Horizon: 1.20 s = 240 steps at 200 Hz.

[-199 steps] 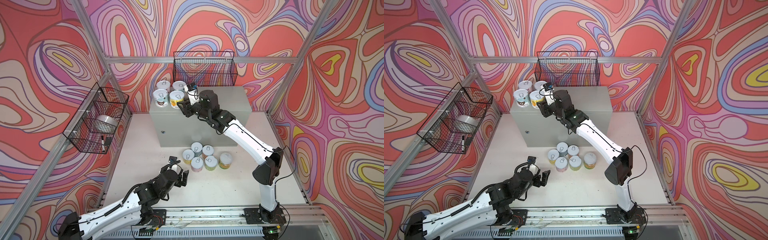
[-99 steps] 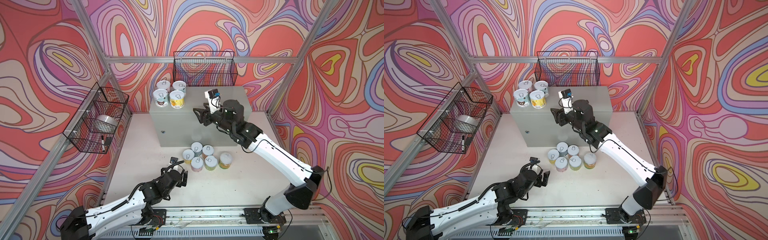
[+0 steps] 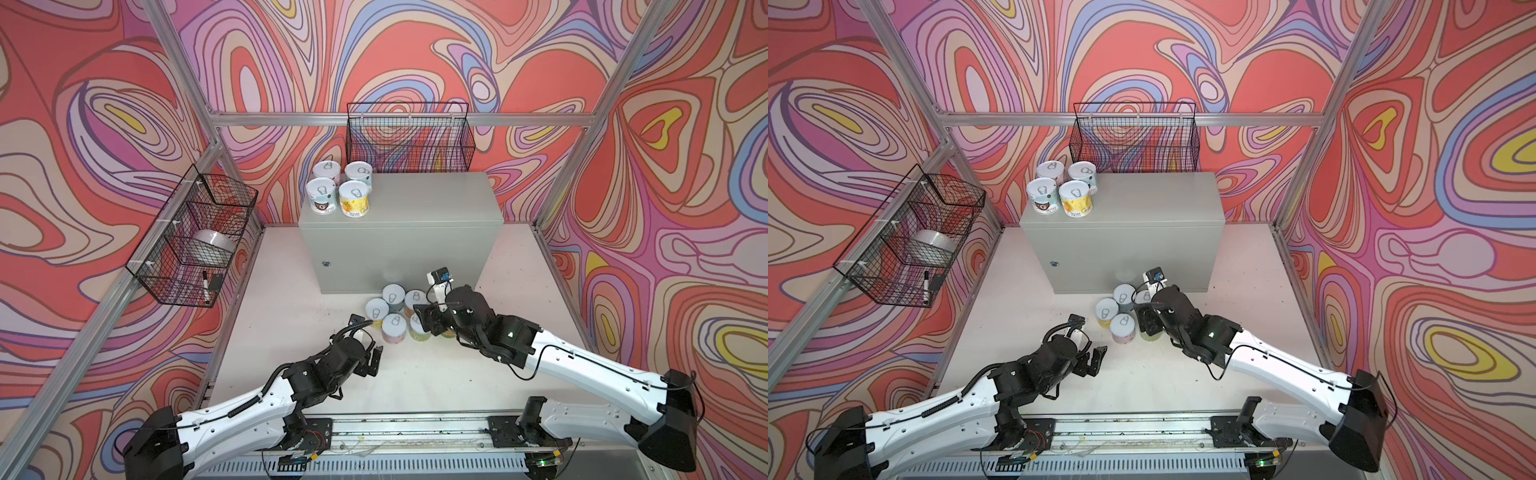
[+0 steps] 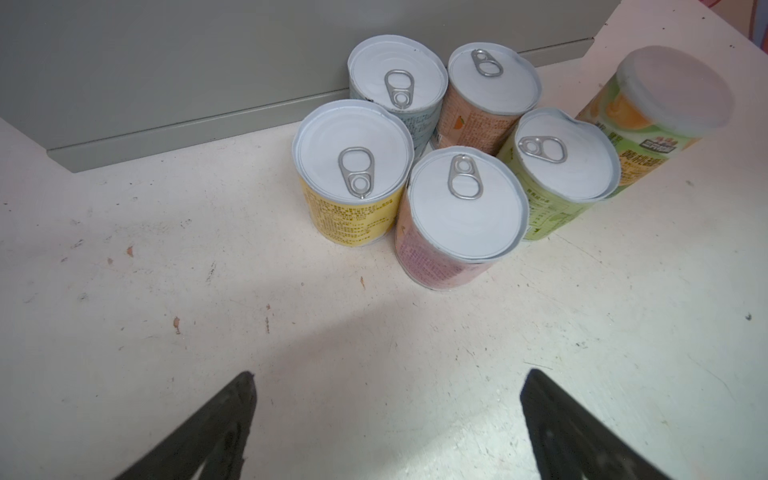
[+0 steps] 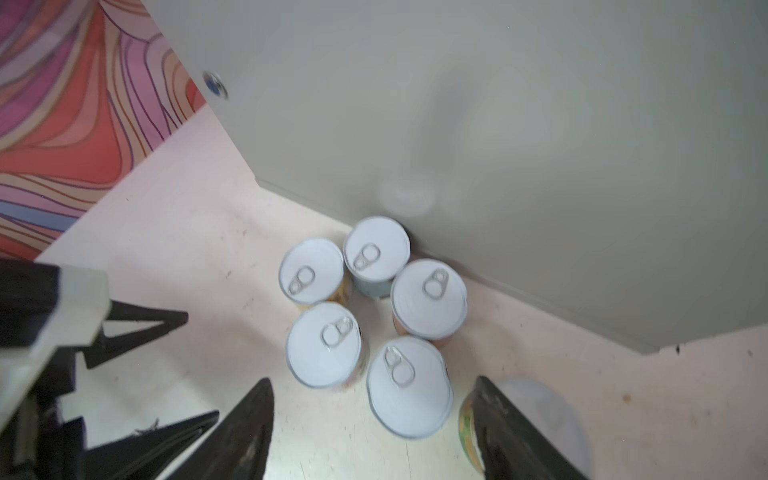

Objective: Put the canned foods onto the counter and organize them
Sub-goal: 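Withdraw the right gripper from the cabinet back down to the can cluster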

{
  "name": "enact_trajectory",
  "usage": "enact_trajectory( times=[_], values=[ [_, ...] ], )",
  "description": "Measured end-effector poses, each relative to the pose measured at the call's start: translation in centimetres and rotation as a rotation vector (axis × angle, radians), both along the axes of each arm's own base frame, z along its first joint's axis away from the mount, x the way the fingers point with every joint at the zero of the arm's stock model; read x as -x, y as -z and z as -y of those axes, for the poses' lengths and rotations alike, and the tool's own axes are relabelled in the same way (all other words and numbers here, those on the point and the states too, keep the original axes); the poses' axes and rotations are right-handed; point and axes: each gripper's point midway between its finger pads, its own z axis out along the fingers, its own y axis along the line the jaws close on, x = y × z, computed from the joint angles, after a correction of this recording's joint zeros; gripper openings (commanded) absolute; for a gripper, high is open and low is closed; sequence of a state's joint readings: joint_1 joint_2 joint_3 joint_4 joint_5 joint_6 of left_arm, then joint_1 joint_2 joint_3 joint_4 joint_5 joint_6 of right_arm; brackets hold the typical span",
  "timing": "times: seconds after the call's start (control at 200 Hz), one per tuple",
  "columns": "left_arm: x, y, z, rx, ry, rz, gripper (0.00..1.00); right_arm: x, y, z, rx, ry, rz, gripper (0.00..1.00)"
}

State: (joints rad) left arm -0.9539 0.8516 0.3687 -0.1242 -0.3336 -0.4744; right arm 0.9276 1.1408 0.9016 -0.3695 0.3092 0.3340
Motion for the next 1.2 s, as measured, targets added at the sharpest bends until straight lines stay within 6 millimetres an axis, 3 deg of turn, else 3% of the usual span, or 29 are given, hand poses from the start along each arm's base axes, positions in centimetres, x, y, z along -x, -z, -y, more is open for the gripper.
enact_trajectory(
  times=[0.175, 0.481, 0.691, 1.202],
  values=[
    [-0.1, 0.1, 1.1, 0.035, 0.022, -0.011, 1.00, 1.4, 5.3, 1.5, 0.020, 0.060, -0.101, 0.78],
    [-0.8, 0.1, 2.1, 0.073, 0.010, -0.005, 1.00, 1.6, 10.6, 1.6, 0.019, 0.119, -0.190, 0.82],
    [-1.2, 0.9, 2.2, 0.048, -0.002, -0.009, 0.99, 1.5, 12.0, 1.4, 0.013, 0.132, -0.207, 0.84],
    [-1.5, 0.4, 2.7, 0.073, -0.003, 0.010, 1.00, 0.3, 15.8, 0.6, 0.038, 0.163, -0.230, 0.88]
  ],
)
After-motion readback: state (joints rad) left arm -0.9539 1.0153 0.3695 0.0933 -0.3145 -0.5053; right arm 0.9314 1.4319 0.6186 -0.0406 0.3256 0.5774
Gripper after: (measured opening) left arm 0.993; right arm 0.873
